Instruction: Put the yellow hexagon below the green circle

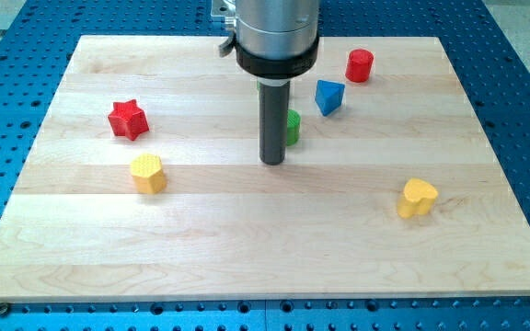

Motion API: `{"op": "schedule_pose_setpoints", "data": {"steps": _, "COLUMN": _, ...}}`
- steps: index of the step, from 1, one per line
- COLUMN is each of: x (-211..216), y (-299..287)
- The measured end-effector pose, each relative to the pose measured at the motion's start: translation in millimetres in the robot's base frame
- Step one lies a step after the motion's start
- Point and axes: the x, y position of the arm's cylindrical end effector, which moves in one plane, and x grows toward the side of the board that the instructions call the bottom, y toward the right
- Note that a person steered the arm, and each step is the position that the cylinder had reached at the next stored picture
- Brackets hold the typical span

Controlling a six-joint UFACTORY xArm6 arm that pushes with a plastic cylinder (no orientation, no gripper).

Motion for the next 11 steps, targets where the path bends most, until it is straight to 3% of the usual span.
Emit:
{"op": "schedule_pose_setpoints", "data": {"steps": 4, "x": -12, "y": 15}}
{"op": "schedule_pose_setpoints", "data": {"steps": 5, "x": 44, "y": 0}}
{"op": "schedule_pose_setpoints", "data": {"steps": 6, "x": 130, "y": -90}}
{"op": "schedule_pose_setpoints", "data": {"steps": 7, "x": 136, "y": -210}}
{"op": "schedule_pose_setpoints", "data": {"steps": 8, "x": 99, "y": -254}}
{"op": "schedule_pose_setpoints", "data": {"steps": 9, "x": 63, "y": -246}}
{"op": "schedule_pose_setpoints", "data": {"steps": 11, "x": 36, "y": -89}}
